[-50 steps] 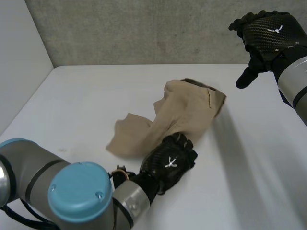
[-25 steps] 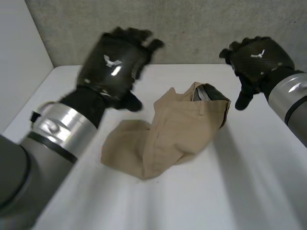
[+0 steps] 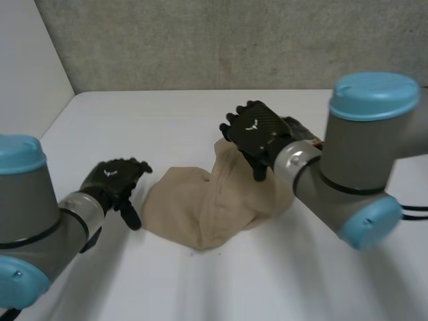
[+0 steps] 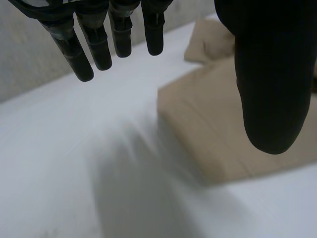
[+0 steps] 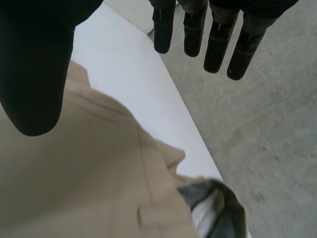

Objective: Fold the shorts.

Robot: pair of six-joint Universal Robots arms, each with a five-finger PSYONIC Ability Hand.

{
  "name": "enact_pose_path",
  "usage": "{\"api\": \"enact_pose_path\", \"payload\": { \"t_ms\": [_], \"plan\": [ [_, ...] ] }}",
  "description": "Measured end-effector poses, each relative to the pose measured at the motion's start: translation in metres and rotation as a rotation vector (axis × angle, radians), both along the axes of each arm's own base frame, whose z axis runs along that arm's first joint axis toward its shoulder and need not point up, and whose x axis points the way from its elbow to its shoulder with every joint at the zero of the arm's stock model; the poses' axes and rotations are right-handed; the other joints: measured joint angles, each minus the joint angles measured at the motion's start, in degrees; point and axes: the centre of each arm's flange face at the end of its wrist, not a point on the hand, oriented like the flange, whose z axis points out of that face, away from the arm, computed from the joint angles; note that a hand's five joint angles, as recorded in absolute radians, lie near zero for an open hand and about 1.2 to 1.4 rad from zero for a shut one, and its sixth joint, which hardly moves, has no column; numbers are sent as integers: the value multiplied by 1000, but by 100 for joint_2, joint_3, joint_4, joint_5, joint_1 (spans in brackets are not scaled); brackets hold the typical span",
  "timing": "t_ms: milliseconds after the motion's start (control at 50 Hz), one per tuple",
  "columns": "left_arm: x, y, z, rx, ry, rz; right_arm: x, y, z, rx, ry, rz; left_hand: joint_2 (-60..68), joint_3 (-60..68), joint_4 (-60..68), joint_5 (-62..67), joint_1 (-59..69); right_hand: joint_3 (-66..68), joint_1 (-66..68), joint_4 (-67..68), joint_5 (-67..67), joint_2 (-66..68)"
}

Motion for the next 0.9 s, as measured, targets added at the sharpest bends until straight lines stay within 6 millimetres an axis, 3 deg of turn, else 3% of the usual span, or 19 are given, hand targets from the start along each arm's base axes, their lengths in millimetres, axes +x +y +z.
{"api": "enact_pose_path", "payload": {
  "t_ms": [160,260,440,460,500,580,600,680,760,800,840,880,900],
  "plan": [
    [-6,1,-32,46,-24,-15,28,-27,-24,40,-49,42,12,0,11,20,0,409,358,403,378,354],
    [-12,-2,-40,30,-20,-29,35,-37,-41,80,-47,49,137,22,93,203,28,480,431,479,450,440],
    [-20,-10,-48,-17,-5,-42,40,-45,-70,158,-2,47,259,66,211,315,47,2924,2488,2912,2765,3018],
    [-23,-11,-51,-20,-5,-47,40,-45,-73,173,9,45,601,476,581,671,493,4131,3392,4157,3997,4167],
    [-25,-12,-52,-22,-6,-54,40,-46,-71,179,14,42,1410,1308,1350,1428,1374,4909,3960,4951,4845,4930],
    [-28,-12,-53,-28,-6,-62,39,-46,-54,158,-7,31,3436,3249,3345,3368,3411,5048,4071,5096,4980,5020],
    [-28,-12,-53,-30,-6,-63,39,-46,-49,152,-14,28,3436,3249,3345,3368,3411,5048,4071,5096,4980,5020],
    [-30,-14,-50,-49,-1,-67,31,-41,-5,110,-87,-4,5135,5005,5125,5096,4857,5048,4071,5096,4981,5020],
    [-32,-16,-44,-77,-7,-74,19,-29,37,71,-157,-27,5410,5274,5386,5188,4853,5048,4106,5096,4981,5020],
    [-32,-17,-41,-87,-9,-77,15,-25,47,61,-172,-31,5410,5274,5386,5188,4853,5048,4106,5096,4981,5020],
    [-33,-18,-23,-145,-10,-84,1,-12,74,28,-212,-54,5430,5291,5391,5188,4853,5048,4106,5096,4981,5020],
    [-33,-19,-17,-161,-7,-85,-3,-9,79,20,-219,-66,5430,5291,5391,5188,4853,5048,4106,5096,4981,5020],
    [-33,-18,-5,-195,1,-86,-11,-6,86,9,-228,-90,5431,5291,5391,5188,4853,5048,4106,5096,4981,5020]
  ]
}}
